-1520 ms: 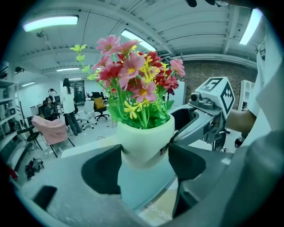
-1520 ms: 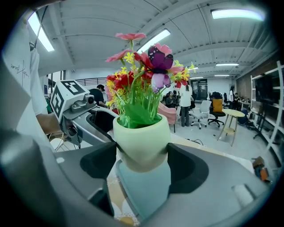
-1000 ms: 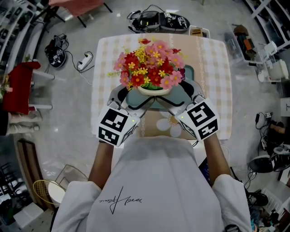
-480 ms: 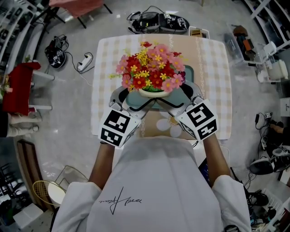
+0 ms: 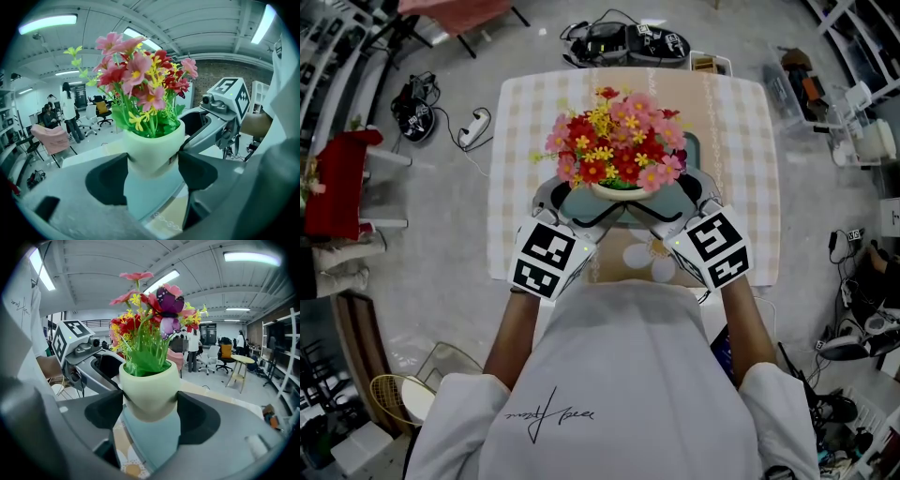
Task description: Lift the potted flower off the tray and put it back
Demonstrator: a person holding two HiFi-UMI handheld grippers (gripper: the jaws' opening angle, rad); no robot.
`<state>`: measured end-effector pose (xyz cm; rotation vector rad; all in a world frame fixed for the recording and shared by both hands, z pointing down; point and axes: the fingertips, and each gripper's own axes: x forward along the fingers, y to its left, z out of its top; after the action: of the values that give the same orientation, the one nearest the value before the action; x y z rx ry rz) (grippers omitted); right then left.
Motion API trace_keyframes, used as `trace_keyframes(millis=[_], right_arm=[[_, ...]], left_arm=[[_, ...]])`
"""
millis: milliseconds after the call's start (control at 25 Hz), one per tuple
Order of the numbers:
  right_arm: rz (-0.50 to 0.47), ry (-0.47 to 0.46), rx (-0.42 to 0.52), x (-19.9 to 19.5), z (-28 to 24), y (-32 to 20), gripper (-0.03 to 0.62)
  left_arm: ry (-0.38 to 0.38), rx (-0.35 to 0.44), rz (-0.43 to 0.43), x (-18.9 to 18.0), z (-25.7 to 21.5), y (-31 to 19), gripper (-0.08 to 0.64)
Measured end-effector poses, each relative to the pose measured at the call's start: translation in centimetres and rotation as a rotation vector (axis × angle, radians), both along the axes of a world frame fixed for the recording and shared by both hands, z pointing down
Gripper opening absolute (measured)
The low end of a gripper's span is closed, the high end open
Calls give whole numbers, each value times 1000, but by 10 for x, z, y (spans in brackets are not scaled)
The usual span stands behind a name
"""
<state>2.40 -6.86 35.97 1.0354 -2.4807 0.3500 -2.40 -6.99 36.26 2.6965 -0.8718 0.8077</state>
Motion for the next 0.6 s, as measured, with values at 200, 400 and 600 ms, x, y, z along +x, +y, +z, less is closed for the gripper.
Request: trace_keyframes(millis=[200, 400, 600], right_arm=[[13, 4, -6, 4, 5, -3, 365], [28, 4, -17, 11, 11, -6, 365], [40, 8, -27, 19, 17, -9, 365]], left_arm=[[-24, 5, 15, 4, 5, -4, 334], [-30, -4, 32, 11, 10, -8, 334], [-32, -18, 43, 18, 17, -11, 334]])
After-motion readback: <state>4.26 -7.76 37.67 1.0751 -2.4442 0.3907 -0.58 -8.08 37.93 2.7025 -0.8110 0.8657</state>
